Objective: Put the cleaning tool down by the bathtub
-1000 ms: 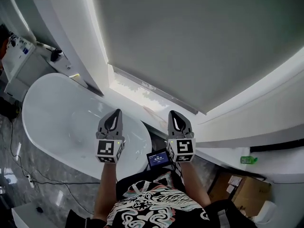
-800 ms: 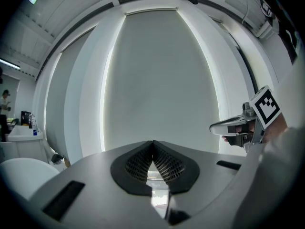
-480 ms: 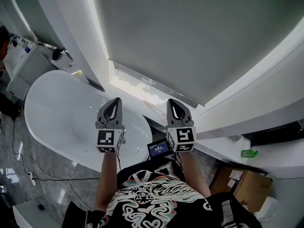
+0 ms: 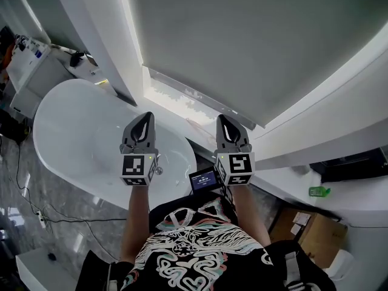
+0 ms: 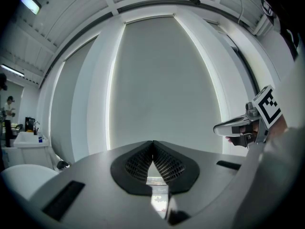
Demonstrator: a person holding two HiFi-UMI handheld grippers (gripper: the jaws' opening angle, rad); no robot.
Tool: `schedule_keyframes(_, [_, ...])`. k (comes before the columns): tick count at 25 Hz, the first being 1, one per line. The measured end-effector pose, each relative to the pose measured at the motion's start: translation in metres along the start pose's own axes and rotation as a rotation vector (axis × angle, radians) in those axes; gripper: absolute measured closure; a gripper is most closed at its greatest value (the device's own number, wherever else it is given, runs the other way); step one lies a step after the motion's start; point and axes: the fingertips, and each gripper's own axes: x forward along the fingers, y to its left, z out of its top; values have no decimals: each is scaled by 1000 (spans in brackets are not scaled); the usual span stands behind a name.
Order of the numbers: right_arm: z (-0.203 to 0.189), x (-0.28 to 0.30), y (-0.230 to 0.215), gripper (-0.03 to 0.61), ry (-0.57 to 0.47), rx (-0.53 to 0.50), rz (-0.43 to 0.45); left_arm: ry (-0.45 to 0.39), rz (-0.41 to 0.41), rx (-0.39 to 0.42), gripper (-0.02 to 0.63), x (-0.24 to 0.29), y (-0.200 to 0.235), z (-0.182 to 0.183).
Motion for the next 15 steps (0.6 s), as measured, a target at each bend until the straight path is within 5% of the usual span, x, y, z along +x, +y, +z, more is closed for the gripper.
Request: schedule_keyframes(15, [1, -1, 4, 551, 1, 17, -7, -8, 40, -14, 597, -11, 15, -4])
